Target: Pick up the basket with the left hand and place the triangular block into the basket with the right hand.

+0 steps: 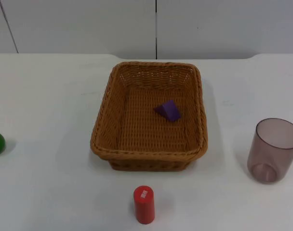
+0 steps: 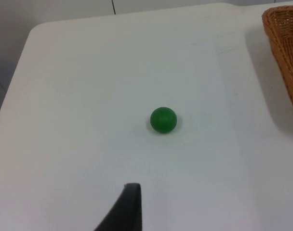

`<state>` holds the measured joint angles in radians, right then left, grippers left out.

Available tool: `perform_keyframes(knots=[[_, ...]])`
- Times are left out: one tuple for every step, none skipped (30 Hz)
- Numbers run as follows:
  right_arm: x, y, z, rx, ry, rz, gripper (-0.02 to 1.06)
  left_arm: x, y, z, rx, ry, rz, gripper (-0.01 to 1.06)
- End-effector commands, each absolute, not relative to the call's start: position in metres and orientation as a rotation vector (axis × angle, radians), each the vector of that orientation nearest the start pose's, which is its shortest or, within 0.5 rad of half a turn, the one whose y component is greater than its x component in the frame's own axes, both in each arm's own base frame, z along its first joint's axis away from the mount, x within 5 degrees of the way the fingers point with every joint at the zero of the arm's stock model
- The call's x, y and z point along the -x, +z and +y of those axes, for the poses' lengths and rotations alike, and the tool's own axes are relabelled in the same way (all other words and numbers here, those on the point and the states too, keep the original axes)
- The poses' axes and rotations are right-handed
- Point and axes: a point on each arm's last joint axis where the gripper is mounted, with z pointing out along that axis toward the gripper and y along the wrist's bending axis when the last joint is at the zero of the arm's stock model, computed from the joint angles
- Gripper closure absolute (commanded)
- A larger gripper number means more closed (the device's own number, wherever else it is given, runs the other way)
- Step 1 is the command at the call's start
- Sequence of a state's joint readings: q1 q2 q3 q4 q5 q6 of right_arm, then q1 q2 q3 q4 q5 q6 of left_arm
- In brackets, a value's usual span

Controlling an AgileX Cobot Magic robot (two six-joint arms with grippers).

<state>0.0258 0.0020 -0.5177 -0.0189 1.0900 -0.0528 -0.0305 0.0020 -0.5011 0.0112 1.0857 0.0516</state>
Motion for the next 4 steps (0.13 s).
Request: perform_keyframes(knots=[[0.0073, 0.2801, -0.0021, 0.069, -0.041, 2.045, 0.0, 0.005, 0.2748, 0.0002, -0.088, 0.006, 2.062, 0.0], [0.0073, 0.2801, -0.0021, 0.069, -0.041, 2.045, 0.0, 0.005, 0.2748, 0.0002, -0.088, 0.006, 2.062, 0.0], [0.0073, 0.2801, -0.0021, 0.047, -0.028, 2.045, 0.0, 0.005, 0.2748, 0.0002, -0.088, 0.006, 2.062, 0.0], [0.0073, 0.2801, -0.0021, 0.029, -0.017, 2.046, 0.0, 0.005, 0.2748, 0.0002, -0.088, 0.006, 2.062, 0.0]])
